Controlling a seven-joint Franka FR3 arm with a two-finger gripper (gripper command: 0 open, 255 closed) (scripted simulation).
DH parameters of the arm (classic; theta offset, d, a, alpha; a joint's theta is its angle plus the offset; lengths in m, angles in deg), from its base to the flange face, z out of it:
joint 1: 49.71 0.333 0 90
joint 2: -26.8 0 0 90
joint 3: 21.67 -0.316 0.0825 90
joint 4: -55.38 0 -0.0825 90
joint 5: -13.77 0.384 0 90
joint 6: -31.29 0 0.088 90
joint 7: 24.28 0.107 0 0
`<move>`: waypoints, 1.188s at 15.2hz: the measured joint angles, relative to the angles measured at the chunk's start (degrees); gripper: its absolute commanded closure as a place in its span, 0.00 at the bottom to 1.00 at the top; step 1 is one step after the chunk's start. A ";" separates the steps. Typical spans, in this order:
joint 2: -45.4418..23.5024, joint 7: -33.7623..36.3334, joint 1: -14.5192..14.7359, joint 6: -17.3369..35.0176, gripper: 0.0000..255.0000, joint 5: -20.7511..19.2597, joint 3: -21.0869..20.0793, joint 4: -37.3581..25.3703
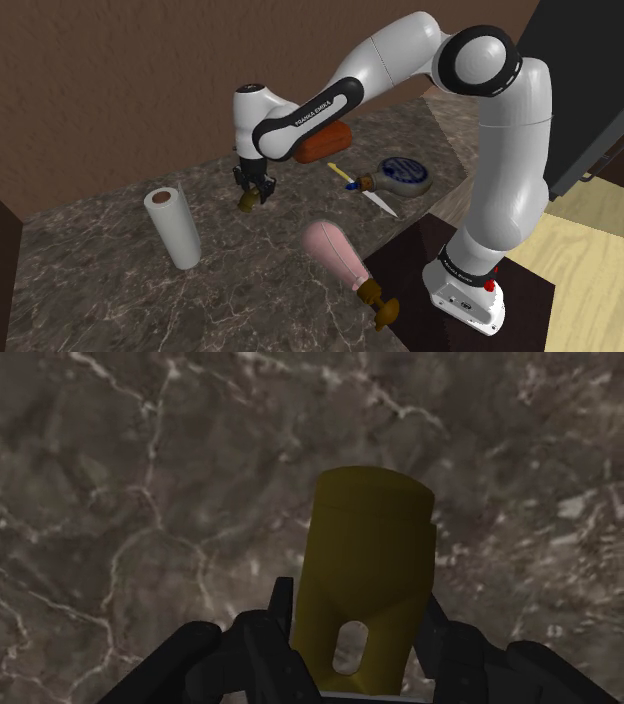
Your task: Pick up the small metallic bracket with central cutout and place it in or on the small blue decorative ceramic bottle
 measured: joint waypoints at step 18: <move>6.70 -2.99 -2.15 -10.57 1.00 5.07 -2.68 -4.89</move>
